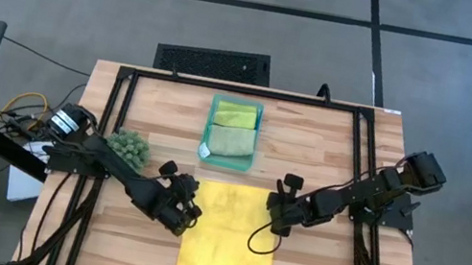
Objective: Fold microfiber towels
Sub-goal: Fold the yellow microfiber cloth
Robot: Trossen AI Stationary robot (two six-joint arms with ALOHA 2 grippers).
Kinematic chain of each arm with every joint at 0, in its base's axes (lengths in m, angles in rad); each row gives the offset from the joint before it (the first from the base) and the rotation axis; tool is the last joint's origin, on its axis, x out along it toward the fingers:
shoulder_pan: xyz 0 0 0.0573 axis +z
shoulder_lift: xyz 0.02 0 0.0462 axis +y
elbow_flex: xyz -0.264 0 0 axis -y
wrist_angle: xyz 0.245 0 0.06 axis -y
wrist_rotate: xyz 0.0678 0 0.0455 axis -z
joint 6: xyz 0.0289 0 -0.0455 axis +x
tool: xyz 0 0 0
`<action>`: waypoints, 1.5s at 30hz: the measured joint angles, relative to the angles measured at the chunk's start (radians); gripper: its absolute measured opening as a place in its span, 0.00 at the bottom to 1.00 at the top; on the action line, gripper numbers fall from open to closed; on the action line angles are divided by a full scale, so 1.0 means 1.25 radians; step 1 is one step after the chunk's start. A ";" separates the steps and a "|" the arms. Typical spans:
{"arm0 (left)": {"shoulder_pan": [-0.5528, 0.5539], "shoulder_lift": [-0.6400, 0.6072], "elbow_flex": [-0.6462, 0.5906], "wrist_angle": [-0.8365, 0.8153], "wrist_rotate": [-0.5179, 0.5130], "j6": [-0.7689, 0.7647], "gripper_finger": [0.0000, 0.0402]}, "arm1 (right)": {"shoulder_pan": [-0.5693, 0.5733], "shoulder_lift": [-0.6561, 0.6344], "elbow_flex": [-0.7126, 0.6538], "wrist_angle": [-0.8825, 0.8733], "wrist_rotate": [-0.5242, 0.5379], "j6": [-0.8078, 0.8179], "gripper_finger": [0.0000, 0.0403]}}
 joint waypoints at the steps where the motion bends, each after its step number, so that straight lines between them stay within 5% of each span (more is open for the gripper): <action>1: -0.003 0.003 0.000 0.007 0.001 0.005 0.00 | 0.000 0.000 0.000 0.017 0.000 -0.005 0.05; 9: 0.007 0.077 -0.032 0.111 0.114 0.012 0.00 | 0.000 0.000 0.000 0.094 -0.066 -0.045 0.06; 33: -0.004 0.054 0.036 -0.112 0.074 -0.022 0.00 | -0.051 -0.019 -0.069 0.087 -0.060 -0.047 0.05; 39: -0.004 0.054 0.021 -0.100 0.050 -0.049 0.00 | -0.017 -0.062 -0.063 0.095 -0.072 -0.047 0.06; 45: 0.005 0.054 -0.038 0.045 0.080 -0.014 0.00 | -0.005 -0.052 -0.063 0.150 -0.071 -0.048 0.05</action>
